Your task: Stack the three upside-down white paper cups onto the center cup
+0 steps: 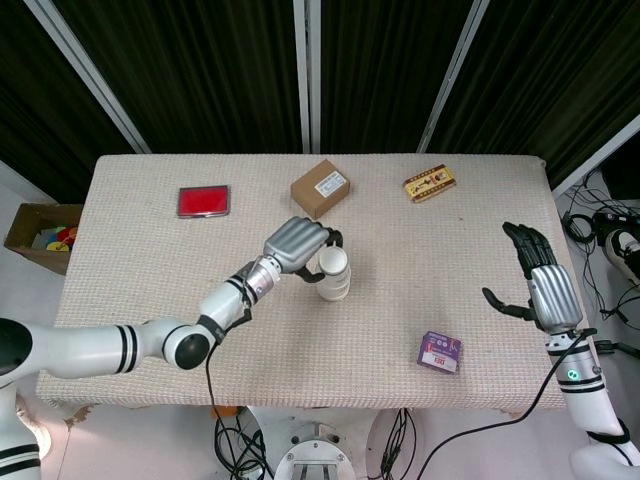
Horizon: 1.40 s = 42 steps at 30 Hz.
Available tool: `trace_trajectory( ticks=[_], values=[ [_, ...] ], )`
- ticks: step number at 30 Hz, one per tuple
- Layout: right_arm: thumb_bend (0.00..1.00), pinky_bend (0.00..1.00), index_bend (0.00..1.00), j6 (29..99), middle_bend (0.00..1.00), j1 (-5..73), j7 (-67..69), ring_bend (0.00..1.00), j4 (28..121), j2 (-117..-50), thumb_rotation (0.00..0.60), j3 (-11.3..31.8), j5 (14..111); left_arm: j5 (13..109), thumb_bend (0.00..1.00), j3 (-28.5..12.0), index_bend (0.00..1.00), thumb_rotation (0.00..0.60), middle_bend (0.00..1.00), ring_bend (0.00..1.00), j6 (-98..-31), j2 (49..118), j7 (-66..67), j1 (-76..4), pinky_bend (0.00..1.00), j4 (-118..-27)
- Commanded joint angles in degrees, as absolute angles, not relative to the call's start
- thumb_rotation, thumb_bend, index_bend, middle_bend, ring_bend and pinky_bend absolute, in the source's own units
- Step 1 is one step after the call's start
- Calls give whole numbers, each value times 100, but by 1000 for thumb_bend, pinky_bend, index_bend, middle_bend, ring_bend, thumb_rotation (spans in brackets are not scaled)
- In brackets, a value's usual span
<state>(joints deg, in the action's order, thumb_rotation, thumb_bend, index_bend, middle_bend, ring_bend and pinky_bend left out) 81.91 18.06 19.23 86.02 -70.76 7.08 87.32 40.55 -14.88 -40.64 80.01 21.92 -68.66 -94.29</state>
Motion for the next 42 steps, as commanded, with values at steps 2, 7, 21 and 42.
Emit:
trace_trajectory(
  ticks=[2, 7, 21, 42],
  values=[
    [191, 0, 0, 8181, 87, 1799, 1946, 0, 8583, -7086, 600, 715, 8729, 3882, 276, -1378, 458, 600, 372, 339, -4091, 8125, 2268, -7011, 344, -9350],
    [190, 0, 0, 8130, 87, 1795, 1980, 0, 8547, -7117, 600, 710, 8715, 3691, 276, -1236, 445, 600, 350, 301, -4066, 8428, 2325, -7188, 316, -9087],
    [196, 0, 0, 8016, 87, 1670, 2102, 0, 8504, -7010, 600, 674, 8558, 3889, 119, -807, 201, 600, 139, 106, -4654, 8746, 2423, -7041, 183, -8934],
    [272, 0, 17, 8240, 114, 975, 1890, 0, 8824, -6292, 600, 357, 8395, 6746, 109, 1258, 244, 600, 163, 107, -9117, 6491, 2470, -2979, 157, -9695]
  ],
)
